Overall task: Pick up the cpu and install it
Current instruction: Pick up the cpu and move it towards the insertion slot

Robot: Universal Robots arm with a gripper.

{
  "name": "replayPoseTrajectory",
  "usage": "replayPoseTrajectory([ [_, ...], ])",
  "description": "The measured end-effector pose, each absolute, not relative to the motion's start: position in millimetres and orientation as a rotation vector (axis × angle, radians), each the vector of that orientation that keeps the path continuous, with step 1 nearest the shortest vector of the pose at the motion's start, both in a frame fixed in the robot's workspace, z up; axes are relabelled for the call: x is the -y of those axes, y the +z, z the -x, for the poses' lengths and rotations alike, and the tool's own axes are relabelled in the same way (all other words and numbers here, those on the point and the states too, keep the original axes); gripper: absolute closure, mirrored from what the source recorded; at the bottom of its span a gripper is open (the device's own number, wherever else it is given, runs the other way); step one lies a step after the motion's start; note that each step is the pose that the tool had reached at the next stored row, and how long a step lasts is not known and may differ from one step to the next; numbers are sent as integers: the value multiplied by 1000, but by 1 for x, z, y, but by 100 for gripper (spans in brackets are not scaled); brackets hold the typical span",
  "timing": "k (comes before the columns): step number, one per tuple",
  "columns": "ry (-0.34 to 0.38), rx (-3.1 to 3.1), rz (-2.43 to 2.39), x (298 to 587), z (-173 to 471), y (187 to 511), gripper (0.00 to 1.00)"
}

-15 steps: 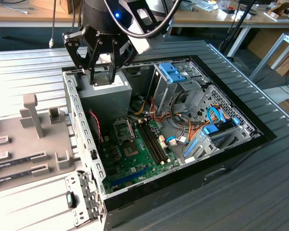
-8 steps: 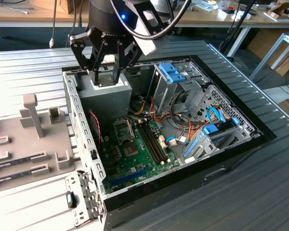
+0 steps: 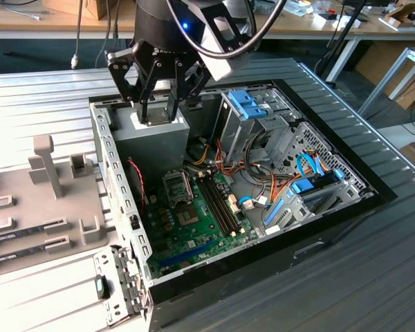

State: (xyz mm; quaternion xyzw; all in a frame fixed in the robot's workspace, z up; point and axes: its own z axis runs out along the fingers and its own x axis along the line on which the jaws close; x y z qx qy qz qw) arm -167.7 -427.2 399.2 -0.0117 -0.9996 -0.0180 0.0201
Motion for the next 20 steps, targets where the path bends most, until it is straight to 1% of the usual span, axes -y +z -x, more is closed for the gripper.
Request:
replayPoseTrajectory([
  [20, -56, 3101, 37, 437, 149, 399, 53],
])
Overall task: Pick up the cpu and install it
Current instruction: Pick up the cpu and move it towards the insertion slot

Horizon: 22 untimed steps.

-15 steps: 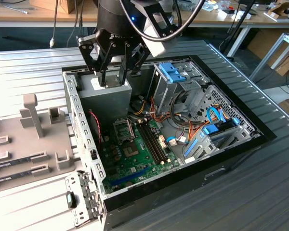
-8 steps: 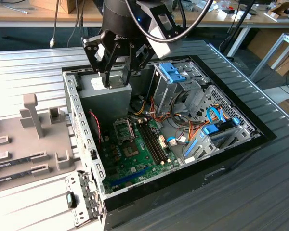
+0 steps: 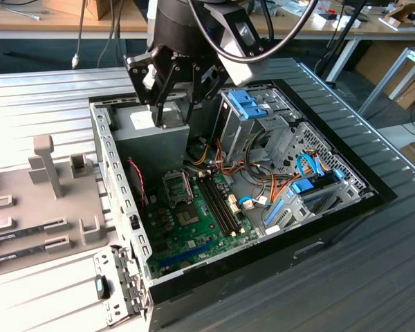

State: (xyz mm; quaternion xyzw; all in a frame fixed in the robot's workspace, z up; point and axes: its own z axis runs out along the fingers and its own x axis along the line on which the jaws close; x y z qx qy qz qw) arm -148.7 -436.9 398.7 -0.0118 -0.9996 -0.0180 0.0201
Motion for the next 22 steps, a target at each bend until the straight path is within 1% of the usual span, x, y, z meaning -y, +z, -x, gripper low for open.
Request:
replayPoseTrajectory([
  [22, -56, 3101, 36, 446, 126, 398, 53],
])
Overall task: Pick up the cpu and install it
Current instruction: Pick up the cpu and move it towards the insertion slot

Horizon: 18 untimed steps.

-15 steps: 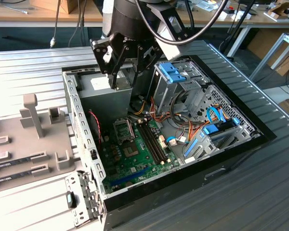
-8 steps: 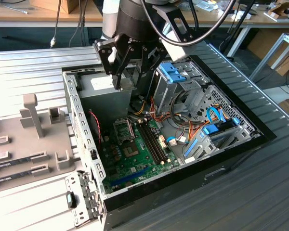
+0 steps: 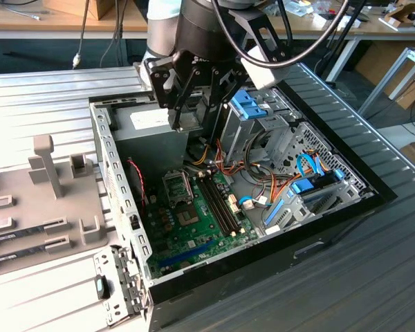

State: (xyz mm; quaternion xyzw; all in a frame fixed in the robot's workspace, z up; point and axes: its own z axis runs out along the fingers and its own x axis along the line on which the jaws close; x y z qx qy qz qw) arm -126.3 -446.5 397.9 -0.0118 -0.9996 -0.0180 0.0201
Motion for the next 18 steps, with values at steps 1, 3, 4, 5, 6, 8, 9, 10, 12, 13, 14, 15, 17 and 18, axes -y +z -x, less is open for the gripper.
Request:
replayPoseTrajectory([
  [1, -56, 3101, 37, 447, 125, 398, 53],
  [3, -56, 3101, 36, 447, 123, 398, 53],
  [4, -56, 3101, 37, 448, 122, 398, 53],
  [5, -56, 3101, 36, 448, 121, 398, 53],
  [6, -56, 3101, 36, 448, 120, 398, 53],
  [8, -56, 3101, 37, 449, 118, 397, 53],
  [9, -56, 3101, 36, 449, 116, 397, 53],
  [10, -56, 3101, 36, 450, 114, 397, 53],
  [12, -56, 3101, 37, 452, 112, 397, 53],
  [13, -56, 3101, 36, 453, 112, 396, 53],
  [14, -56, 3101, 36, 454, 112, 396, 53],
  [15, -56, 3101, 36, 456, 112, 396, 53],
  [17, -56, 3101, 36, 458, 111, 396, 53],
  [18, -56, 3101, 36, 460, 110, 396, 53],
])
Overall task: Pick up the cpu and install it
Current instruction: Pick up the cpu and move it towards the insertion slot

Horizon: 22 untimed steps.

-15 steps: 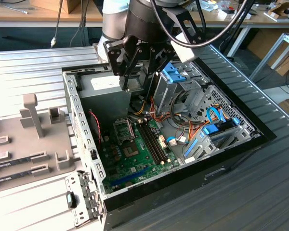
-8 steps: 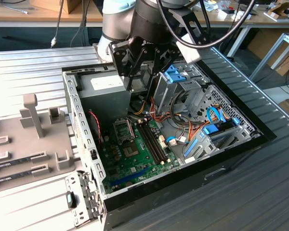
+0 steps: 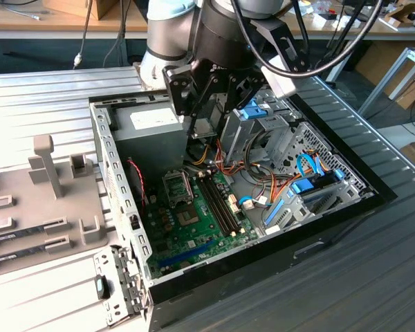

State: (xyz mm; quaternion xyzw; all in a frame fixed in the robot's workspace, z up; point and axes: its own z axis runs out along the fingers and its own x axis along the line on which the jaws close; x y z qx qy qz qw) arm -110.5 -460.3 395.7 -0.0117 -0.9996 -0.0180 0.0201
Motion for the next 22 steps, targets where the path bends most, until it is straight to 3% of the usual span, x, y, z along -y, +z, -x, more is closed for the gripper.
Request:
replayPoseTrajectory([
  [22, -56, 3101, 36, 469, 106, 384, 53],
])
